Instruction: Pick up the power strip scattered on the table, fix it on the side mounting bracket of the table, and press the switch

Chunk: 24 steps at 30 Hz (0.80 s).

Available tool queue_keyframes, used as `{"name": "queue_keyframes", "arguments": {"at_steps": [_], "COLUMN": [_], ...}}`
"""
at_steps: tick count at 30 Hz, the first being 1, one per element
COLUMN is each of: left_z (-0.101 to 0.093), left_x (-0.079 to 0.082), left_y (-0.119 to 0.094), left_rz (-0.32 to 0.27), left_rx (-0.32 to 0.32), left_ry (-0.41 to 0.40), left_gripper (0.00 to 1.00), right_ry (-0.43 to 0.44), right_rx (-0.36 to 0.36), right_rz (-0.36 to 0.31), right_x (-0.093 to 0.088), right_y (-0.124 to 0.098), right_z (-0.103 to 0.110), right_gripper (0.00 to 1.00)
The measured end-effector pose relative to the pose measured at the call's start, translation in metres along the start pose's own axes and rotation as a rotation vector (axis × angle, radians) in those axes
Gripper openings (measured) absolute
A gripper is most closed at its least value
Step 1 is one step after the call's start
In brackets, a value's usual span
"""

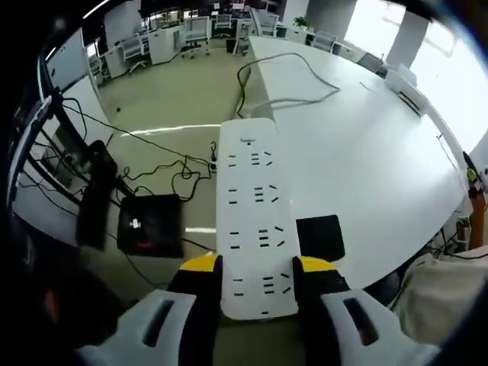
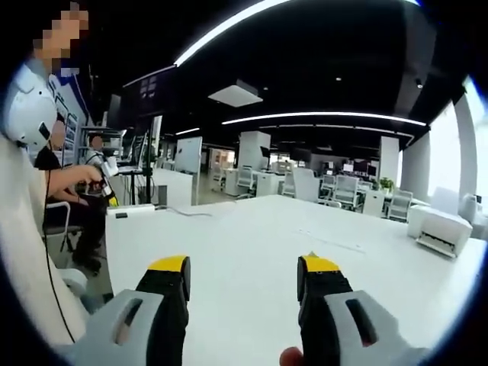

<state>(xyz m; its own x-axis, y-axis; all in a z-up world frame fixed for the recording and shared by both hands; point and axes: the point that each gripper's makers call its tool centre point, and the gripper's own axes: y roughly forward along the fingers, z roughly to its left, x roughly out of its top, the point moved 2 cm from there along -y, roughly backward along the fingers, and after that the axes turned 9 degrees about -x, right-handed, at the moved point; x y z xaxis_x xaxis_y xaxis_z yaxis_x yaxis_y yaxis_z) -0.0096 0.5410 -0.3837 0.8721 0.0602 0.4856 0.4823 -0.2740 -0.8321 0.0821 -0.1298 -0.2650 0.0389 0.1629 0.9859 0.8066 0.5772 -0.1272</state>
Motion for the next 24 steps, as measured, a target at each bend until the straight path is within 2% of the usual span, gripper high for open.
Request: {"name": "queue_keyframes", "arguments": {"at_steps": [24], "left_z": [0.000], "left_x": [0.000], "left_y": [0.001], "left_rz": [0.017], "left_rx": [0.004], "left_ry": [-0.015], "left_gripper": [0.42], "right_ry": [0.021], "right_rx": [0.031], "right_rz": [0.017], "right_x": [-0.007], "right_y": [0.009], "right_z": [0.011], "right_gripper": [0.53]}}
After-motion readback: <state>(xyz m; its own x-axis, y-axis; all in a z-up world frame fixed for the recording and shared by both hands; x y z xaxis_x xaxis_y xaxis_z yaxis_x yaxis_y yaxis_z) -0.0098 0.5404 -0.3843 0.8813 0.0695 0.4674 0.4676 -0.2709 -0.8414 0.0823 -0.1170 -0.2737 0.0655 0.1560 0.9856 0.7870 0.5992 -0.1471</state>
